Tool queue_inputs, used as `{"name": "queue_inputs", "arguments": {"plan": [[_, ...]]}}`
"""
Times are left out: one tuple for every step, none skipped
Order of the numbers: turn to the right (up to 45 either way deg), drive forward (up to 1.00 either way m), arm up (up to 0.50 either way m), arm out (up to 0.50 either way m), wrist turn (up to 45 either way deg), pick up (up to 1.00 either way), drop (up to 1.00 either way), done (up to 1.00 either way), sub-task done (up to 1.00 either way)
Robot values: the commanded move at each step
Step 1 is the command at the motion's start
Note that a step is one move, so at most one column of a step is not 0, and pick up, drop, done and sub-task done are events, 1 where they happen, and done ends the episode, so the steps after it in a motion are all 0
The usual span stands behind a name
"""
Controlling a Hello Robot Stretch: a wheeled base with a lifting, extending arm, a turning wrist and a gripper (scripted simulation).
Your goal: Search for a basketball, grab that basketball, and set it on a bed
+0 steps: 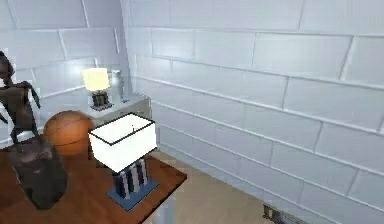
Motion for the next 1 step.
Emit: {"name": "queue_inputs", "arguments": {"plan": [[-45.0,0.00,0.00,0.00,0.0,0.00,0.00,0.00,0.00]]}}
